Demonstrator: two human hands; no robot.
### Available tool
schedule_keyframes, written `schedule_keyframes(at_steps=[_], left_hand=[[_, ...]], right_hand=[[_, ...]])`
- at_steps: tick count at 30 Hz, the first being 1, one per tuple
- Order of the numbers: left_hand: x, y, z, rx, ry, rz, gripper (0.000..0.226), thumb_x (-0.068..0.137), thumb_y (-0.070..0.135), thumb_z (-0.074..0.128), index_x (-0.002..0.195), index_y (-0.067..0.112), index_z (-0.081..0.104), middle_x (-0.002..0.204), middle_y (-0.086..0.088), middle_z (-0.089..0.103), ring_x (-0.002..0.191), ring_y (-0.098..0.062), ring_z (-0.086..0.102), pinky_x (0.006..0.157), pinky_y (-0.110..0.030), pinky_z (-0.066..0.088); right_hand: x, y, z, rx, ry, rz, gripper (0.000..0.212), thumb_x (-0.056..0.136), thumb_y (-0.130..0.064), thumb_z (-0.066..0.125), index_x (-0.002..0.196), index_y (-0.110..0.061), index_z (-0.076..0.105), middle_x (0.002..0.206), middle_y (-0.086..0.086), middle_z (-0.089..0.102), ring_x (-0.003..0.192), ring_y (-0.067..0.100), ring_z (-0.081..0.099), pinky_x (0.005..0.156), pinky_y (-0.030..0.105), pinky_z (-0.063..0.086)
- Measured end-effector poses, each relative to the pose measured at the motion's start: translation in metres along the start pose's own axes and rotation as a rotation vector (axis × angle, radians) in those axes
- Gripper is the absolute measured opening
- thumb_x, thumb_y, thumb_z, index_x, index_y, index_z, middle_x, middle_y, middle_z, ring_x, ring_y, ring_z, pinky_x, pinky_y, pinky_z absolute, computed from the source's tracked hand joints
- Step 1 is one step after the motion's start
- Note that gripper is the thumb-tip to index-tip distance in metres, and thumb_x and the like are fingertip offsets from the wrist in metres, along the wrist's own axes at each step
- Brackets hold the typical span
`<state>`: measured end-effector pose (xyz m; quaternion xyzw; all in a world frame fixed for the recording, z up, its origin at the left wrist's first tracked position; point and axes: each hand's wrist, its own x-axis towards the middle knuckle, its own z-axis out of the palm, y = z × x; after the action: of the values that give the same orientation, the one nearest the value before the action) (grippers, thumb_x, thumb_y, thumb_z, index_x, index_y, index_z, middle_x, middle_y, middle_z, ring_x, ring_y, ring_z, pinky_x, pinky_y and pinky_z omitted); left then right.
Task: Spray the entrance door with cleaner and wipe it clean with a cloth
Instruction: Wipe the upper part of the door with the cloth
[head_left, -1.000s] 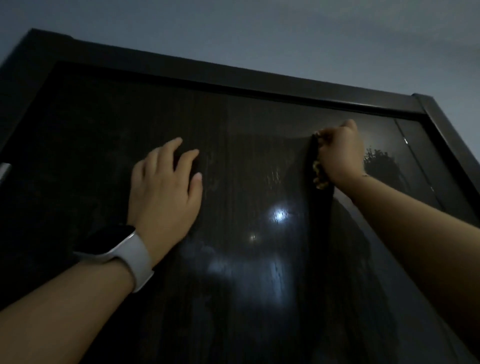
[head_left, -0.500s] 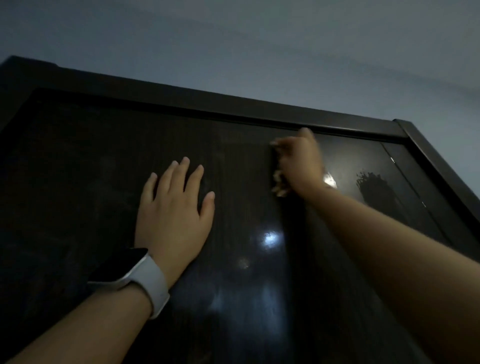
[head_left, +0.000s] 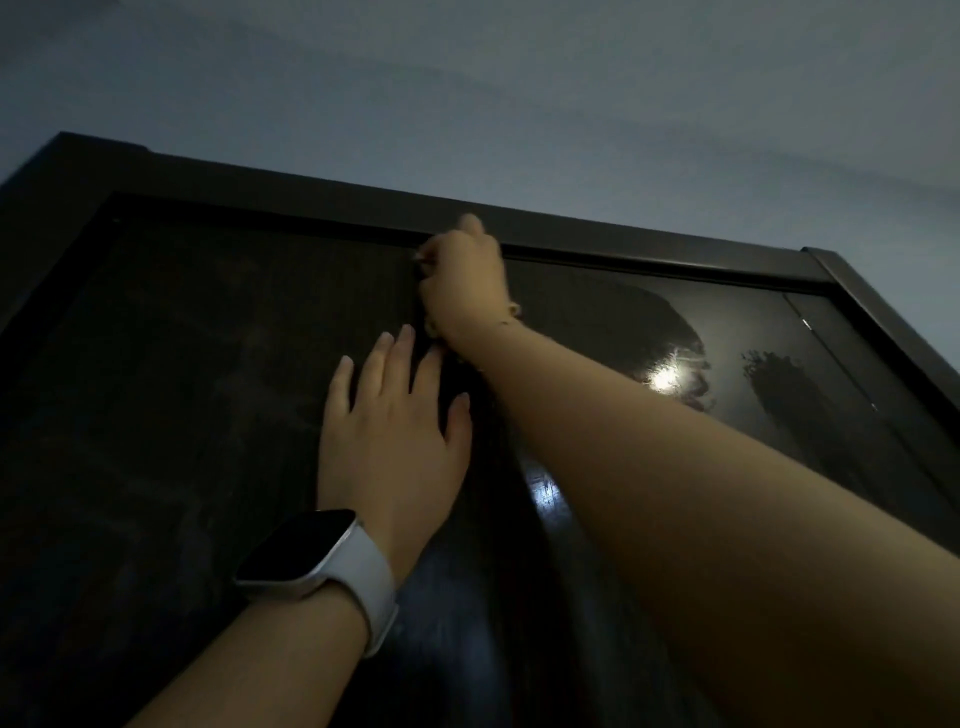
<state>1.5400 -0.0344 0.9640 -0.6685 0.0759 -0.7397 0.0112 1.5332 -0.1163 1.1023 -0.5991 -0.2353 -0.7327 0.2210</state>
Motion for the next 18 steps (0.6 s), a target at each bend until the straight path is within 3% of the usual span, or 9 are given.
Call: schedule_keyframes(at_steps=[3, 6, 8, 10, 12, 14, 15, 18], left_hand=[[-0.001, 0.0, 0.002, -0.01, 0.03, -0.018, 0.056, 0.098, 0.047, 0.023, 0.145, 0.022, 0.039, 0.157, -0.004, 0.03, 0.146, -0.02, 0.023, 0.118, -0.043, 0.013], [0.0, 0.001, 0.0, -0.025, 0.014, -0.018, 0.055, 0.1, 0.047, 0.023, 0.15, 0.025, 0.03, 0.16, -0.002, 0.022, 0.148, -0.017, 0.017, 0.119, -0.041, 0.009], [-0.001, 0.002, 0.001, -0.028, 0.018, -0.016, 0.056, 0.1, 0.048, 0.022, 0.152, 0.026, 0.024, 0.161, 0.0, 0.017, 0.149, -0.015, 0.012, 0.12, -0.04, 0.006], [-0.002, 0.001, 0.002, -0.016, 0.044, -0.031, 0.058, 0.098, 0.048, 0.019, 0.15, 0.025, 0.028, 0.16, -0.001, 0.022, 0.148, -0.016, 0.016, 0.119, -0.041, 0.009], [-0.002, 0.001, 0.004, -0.004, 0.052, -0.036, 0.063, 0.093, 0.05, 0.019, 0.148, 0.024, 0.034, 0.157, -0.002, 0.029, 0.146, -0.018, 0.023, 0.118, -0.042, 0.013], [-0.001, 0.002, 0.005, 0.013, 0.056, -0.033, 0.063, 0.093, 0.05, 0.019, 0.146, 0.023, 0.038, 0.156, -0.003, 0.033, 0.145, -0.019, 0.027, 0.117, -0.044, 0.017], [-0.001, 0.002, 0.005, 0.02, 0.055, -0.034, 0.062, 0.093, 0.05, 0.019, 0.146, 0.023, 0.038, 0.155, -0.004, 0.033, 0.145, -0.019, 0.028, 0.117, -0.044, 0.017], [-0.003, 0.002, 0.004, 0.006, 0.051, -0.04, 0.058, 0.098, 0.046, 0.019, 0.148, 0.022, 0.035, 0.157, -0.005, 0.03, 0.146, -0.02, 0.024, 0.118, -0.045, 0.015]], right_hand=[[0.001, -0.003, -0.001, 0.075, -0.057, -0.063, 0.03, 0.09, -0.008, 0.062, 0.118, -0.014, 0.065, 0.125, 0.005, 0.044, 0.113, 0.021, 0.05, 0.099, 0.036, 0.049], [0.002, 0.028, -0.017, 0.094, -0.04, 0.001, 0.026, 0.092, -0.008, 0.059, 0.116, -0.015, 0.066, 0.121, 0.004, 0.046, 0.109, 0.02, 0.053, 0.098, 0.031, 0.048], [0.002, 0.06, -0.035, 0.077, 0.001, 0.072, 0.023, 0.094, -0.007, 0.056, 0.113, -0.013, 0.068, 0.116, 0.004, 0.045, 0.103, 0.026, 0.058, 0.092, 0.037, 0.054], [0.0, 0.093, -0.051, 0.084, 0.056, 0.147, 0.02, 0.096, -0.007, 0.054, 0.11, -0.011, 0.067, 0.112, 0.001, 0.04, 0.089, 0.031, 0.064, 0.071, 0.043, 0.06], [-0.004, 0.118, -0.062, 0.06, 0.088, 0.204, 0.018, 0.097, -0.008, 0.053, 0.109, -0.009, 0.066, 0.112, 0.002, 0.037, 0.069, 0.031, 0.065, 0.046, 0.039, 0.058], [-0.006, 0.13, -0.065, 0.015, 0.105, 0.23, 0.016, 0.097, -0.008, 0.054, 0.108, -0.008, 0.066, 0.112, 0.003, 0.037, 0.06, 0.03, 0.063, 0.037, 0.034, 0.052], [-0.006, 0.13, -0.066, 0.002, 0.121, 0.226, 0.016, 0.097, -0.009, 0.054, 0.108, -0.009, 0.066, 0.111, 0.003, 0.037, 0.064, 0.031, 0.063, 0.04, 0.037, 0.054], [-0.011, 0.121, -0.061, -0.008, 0.145, 0.217, 0.019, 0.096, -0.01, 0.054, 0.11, -0.01, 0.068, 0.109, 0.0, 0.035, 0.094, 0.034, 0.062, 0.071, 0.052, 0.058]])
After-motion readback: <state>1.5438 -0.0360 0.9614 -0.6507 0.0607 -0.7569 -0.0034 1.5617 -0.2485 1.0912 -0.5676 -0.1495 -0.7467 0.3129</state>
